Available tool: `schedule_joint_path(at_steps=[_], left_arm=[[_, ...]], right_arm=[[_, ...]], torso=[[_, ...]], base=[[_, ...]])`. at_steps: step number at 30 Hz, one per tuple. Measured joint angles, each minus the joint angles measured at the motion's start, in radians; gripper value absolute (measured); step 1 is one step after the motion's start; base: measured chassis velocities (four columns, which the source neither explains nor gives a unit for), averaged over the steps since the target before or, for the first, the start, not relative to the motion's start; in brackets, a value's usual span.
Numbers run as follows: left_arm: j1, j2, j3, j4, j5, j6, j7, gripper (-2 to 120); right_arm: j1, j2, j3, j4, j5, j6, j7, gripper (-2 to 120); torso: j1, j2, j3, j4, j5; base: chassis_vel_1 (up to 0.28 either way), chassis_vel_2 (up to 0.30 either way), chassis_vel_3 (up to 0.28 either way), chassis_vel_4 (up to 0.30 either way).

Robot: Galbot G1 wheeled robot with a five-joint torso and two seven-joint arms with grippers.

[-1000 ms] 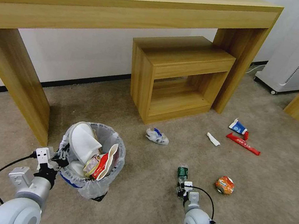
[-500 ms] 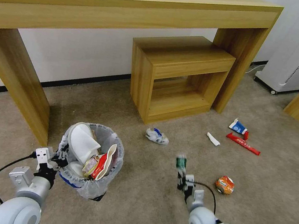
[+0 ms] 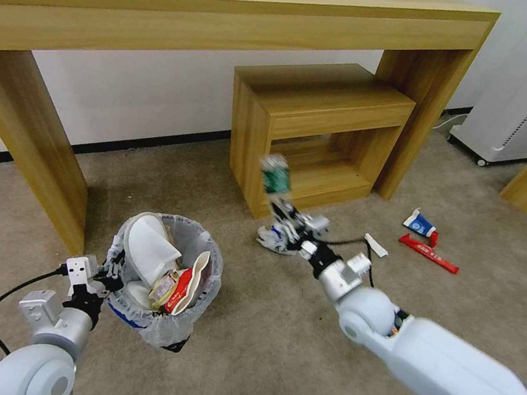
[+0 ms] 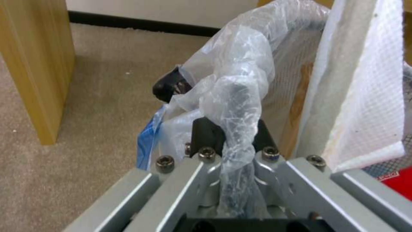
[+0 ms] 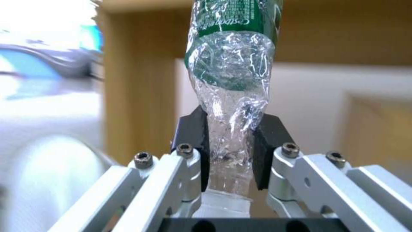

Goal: Pick up the trash bin and place the garbage on the floor into it.

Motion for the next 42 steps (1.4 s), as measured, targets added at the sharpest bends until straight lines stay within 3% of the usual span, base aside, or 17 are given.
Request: schedule_joint_path(at_steps=[3, 14, 30, 42], left_arm=[[0.004, -0.002, 0.0, -0.013, 0.002, 0.004, -0.002, 3], [0.018, -0.01, -0.007, -0.047, 0.006, 0.008, -0.005, 3], [0.058, -0.021, -0.022, -0.086, 0.014, 0.006, -0.003, 3], [0.063, -0.014, -0.024, -0.089, 0.01, 0.004, -0.002, 3]], right_arm=[[0.122, 0.039, -0.129, 0.005, 0.036, 0.052, -0.064, 18], [0.183, 0.08, -0.294, -0.019, 0.013, 0.059, -0.095, 18], [0.148, 0.181, -0.359, -0.218, -0.06, 0.104, -0.111, 18], [0.136, 0.206, -0.357, -0.296, -0.132, 0.129, -0.106, 18]], torso=[[0.0, 0.0, 0.0, 0.0001, -0.0001], [0.0, 0.0, 0.0, -0.0002, -0.0001], [0.0, 0.0, 0.0, -0.0001, -0.0001], [0.0, 0.0, 0.0, -0.0002, -0.0001]], base=[[0.0, 0.0, 0.0, 0.0], [0.0, 0.0, 0.0, 0.0], [0.0, 0.0, 0.0, 0.0], [0.0, 0.0, 0.0, 0.0]])
